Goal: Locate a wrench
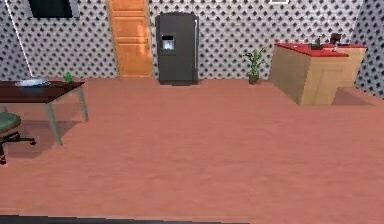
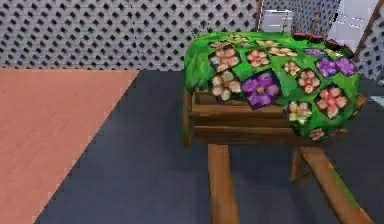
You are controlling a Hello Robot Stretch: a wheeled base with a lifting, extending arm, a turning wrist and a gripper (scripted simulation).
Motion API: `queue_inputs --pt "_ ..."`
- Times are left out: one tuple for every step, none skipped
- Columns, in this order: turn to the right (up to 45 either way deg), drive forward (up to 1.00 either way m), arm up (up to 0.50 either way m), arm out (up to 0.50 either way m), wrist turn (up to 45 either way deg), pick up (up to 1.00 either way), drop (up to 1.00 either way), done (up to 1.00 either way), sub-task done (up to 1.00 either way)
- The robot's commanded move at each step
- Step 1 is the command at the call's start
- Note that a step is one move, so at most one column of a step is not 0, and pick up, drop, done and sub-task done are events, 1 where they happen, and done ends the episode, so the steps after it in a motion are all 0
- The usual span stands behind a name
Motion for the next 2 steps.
queue_inputs --pt "45.0 0.00 0.00 0.00 0.0 0.00 0.00 0.00 0.00" --pt "3.0 0.00 0.00 0.00 0.0 0.00 0.00 0.00 0.00"
